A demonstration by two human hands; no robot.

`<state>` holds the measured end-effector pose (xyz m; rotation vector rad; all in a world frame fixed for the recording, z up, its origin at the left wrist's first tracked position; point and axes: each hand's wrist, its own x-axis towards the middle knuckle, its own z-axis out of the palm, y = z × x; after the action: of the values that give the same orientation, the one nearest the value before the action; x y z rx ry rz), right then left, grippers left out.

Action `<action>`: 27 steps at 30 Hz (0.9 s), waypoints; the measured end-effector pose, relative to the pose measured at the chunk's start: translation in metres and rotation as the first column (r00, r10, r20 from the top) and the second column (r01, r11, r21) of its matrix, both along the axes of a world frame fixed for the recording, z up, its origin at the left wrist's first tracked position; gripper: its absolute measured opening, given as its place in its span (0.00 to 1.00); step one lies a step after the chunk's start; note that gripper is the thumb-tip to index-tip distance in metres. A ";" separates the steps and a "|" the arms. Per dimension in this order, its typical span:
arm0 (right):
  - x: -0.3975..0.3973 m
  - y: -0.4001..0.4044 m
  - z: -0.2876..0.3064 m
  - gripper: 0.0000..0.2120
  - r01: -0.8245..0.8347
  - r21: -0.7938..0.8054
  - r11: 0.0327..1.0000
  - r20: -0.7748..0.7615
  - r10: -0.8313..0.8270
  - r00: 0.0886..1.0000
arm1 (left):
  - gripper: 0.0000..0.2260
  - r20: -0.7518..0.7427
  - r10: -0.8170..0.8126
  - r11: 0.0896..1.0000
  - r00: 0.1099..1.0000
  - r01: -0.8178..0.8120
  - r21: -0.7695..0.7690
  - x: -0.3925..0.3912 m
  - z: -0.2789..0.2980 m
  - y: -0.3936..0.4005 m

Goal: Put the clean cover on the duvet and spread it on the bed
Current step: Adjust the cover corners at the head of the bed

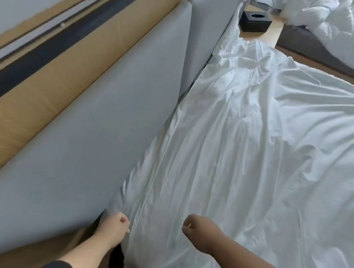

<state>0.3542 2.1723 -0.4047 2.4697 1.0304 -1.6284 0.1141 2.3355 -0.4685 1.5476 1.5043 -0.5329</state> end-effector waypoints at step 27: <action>0.141 0.081 -0.161 0.17 0.596 0.150 0.789 0.102 -0.612 0.784 | 0.13 0.557 0.320 0.941 0.766 -0.188 -0.281 0.288 -0.078 0.072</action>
<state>0.4950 2.2534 -0.5657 3.1624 0.3059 -1.4848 0.4020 2.4073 -0.5467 1.1612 1.0913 -0.0184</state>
